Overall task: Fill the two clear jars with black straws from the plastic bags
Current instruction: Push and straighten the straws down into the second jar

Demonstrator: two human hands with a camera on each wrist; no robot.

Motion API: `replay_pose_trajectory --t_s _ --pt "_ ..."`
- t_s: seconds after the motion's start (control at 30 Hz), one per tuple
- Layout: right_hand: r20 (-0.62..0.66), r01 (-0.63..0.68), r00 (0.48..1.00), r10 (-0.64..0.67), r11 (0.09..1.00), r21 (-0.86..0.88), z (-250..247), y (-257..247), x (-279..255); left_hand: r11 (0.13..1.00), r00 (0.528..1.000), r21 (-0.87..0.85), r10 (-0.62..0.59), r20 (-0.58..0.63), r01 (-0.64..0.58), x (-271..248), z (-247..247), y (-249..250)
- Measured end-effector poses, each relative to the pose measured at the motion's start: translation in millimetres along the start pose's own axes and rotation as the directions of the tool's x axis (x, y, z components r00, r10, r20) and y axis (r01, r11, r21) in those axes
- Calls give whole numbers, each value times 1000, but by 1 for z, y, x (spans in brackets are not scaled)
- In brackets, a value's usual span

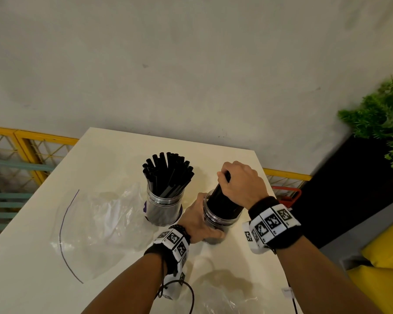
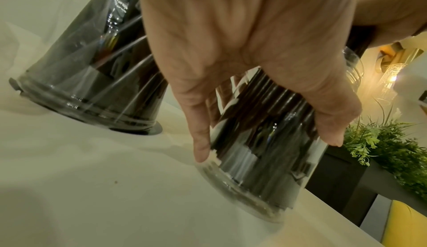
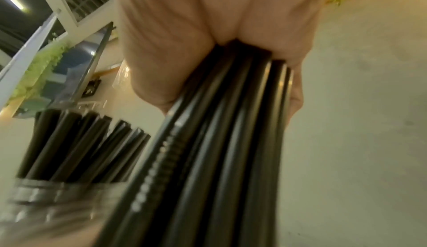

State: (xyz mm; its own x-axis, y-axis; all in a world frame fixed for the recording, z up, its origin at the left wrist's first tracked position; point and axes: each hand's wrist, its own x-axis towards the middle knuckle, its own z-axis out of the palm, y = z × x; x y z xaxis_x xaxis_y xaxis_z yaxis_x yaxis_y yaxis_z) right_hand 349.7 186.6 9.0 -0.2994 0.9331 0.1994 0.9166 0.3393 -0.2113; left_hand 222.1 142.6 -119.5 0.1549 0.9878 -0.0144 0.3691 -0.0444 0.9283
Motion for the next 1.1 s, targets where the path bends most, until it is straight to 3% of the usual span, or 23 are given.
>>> replay_pose_trajectory --t_s 0.07,0.23,0.37,0.7,0.83,1.0,1.1 --pt "-29 26 999 -26 1000 -14 0 1 0 1000 1000 2 -1 -7 1 0 -1 0" --pt "96 31 995 -27 999 -44 3 3 -1 1000 1000 12 -13 -3 13 1 1 0" --pt "78 117 991 -109 987 -109 5 5 0 1000 1000 11 -11 -6 11 2 1 -1" --pt "3 102 995 -102 994 -47 4 9 -6 1000 1000 3 -7 -6 7 0 1 0" --pt "89 101 991 -95 993 -66 2 9 -2 1000 1000 0 -6 1 6 0 0 2" --pt "268 34 962 -42 999 34 -7 12 6 1000 1000 3 -2 4 2 -1 0 2" --pt "226 -18 974 -22 985 174 -16 16 4 1000 1000 20 1 -1 -1 -1 0 2"
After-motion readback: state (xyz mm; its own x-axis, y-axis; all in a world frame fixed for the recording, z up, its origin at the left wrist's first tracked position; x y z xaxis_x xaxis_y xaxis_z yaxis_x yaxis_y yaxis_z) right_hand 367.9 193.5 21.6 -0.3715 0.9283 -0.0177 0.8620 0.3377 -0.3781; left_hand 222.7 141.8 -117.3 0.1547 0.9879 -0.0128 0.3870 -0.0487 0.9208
